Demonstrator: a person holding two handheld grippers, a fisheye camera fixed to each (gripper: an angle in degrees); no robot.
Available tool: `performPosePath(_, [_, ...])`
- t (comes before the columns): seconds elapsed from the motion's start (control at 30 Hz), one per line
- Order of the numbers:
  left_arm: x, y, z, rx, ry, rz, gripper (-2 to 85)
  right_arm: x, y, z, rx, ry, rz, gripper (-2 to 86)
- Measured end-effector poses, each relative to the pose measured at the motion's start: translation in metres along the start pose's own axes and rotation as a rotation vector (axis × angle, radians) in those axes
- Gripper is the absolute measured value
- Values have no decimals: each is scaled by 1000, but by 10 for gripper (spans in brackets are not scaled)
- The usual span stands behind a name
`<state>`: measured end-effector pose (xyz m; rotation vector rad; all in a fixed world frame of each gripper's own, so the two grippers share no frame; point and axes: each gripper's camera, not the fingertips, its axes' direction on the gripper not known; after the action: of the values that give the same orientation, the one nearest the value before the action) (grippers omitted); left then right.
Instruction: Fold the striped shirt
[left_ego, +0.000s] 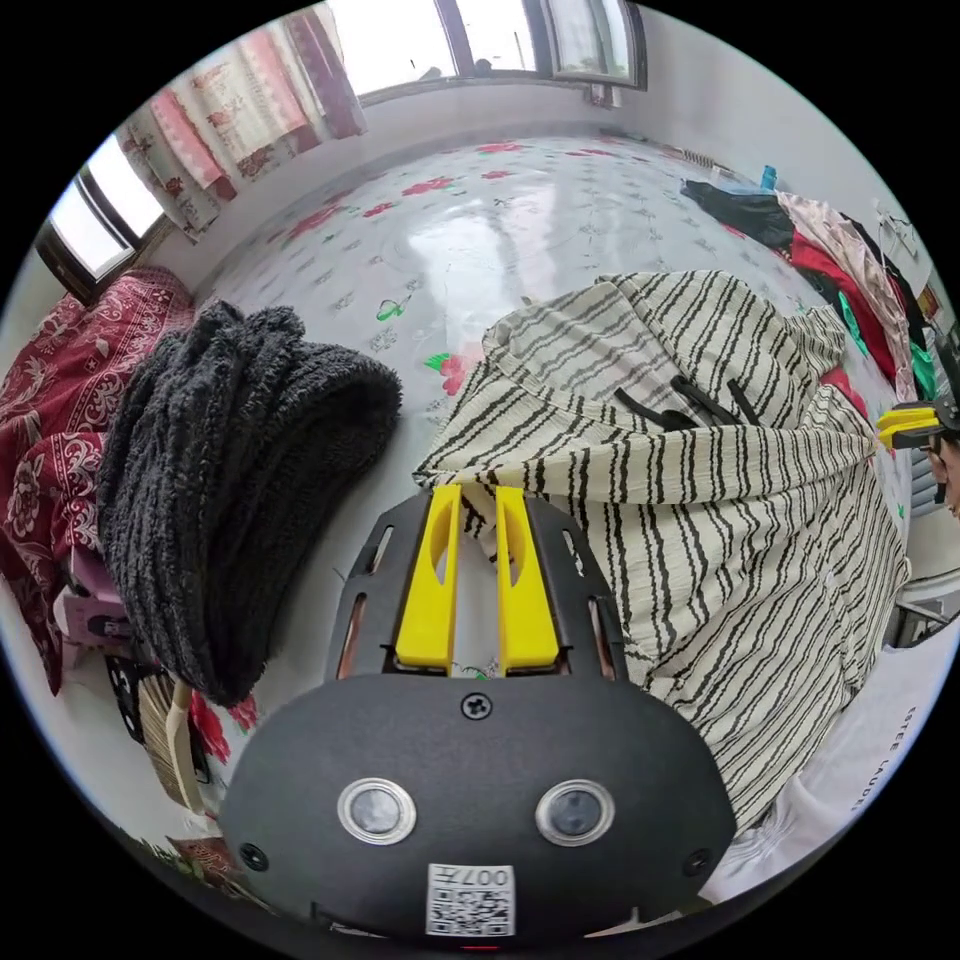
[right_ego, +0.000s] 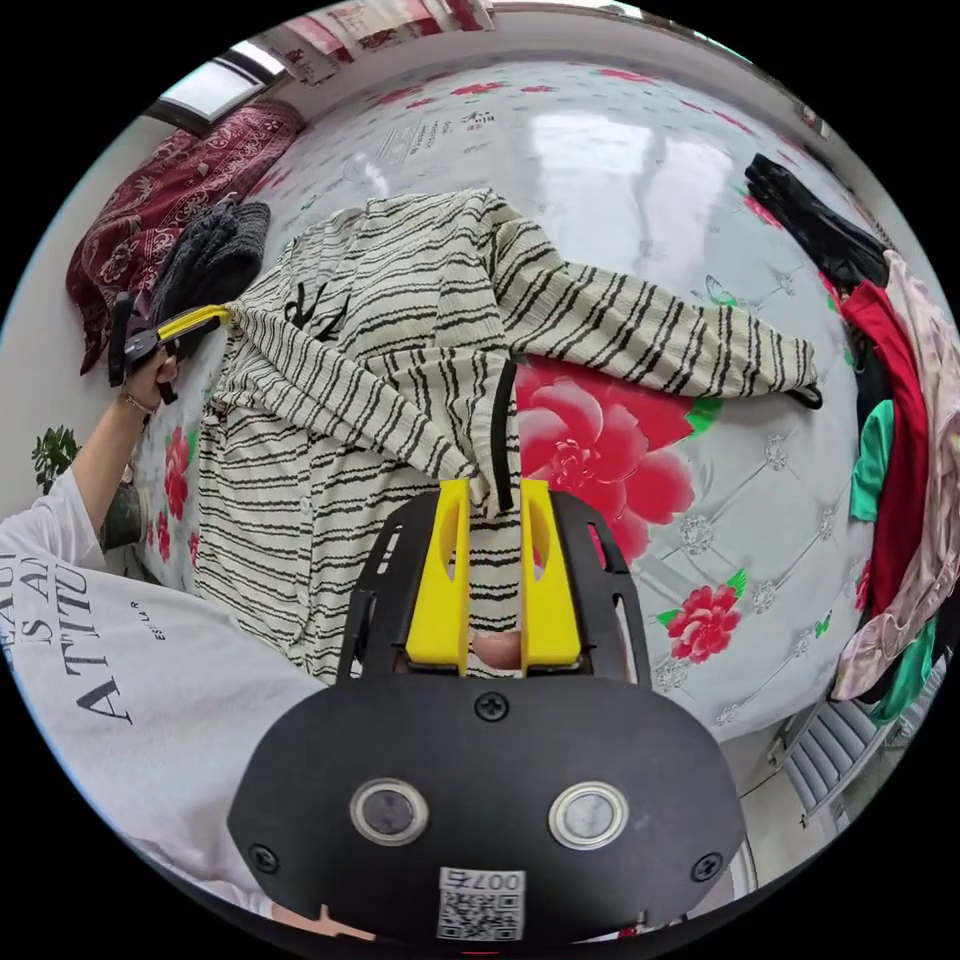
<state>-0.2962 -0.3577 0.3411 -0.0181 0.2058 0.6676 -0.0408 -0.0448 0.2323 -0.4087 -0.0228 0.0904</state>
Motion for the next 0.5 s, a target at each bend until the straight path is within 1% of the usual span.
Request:
performPosePath(0.07, [-7, 20, -9, -10, -12, -81, 62, -23, -15, -26, 112, 60, -100, 30])
performPosePath(0.1, [-7, 26, -12, -8, -10, -97, 62, -31, -21, -30, 137, 56, -136, 31])
performPosePath(0.17, [-1, 55, -24, 5, 32, -152, 64, -68, -54, -37, 195, -41, -296, 35])
performPosePath(0.2, [2, 62, -28, 11, 50, -159, 64, -78, -65, -36, 202, -75, -337, 36])
performPosePath(0.27, [21, 84, -36, 22, 119, -161, 71, -129, -109, -23, 202, -198, -505, 38])
performPosePath(0.3, [26, 87, -37, 20, 128, -154, 74, -143, -119, -19, 200, -220, -548, 38])
performPosePath(0.33, [38, 91, -37, 11, 124, -128, 77, -172, -138, -9, 196, -246, -639, 40])
performPosePath(0.37, [48, 92, -34, -2, 89, -103, 80, -202, -155, 4, 186, -245, -718, 42])
performPosePath(0.47, [60, 87, -19, -42, 39, -83, 63, -266, -192, 46, 123, -217, -865, 48])
performPosePath(0.5, [60, 86, -14, -53, 31, -82, 57, -276, -199, 56, 102, -206, -881, 50])
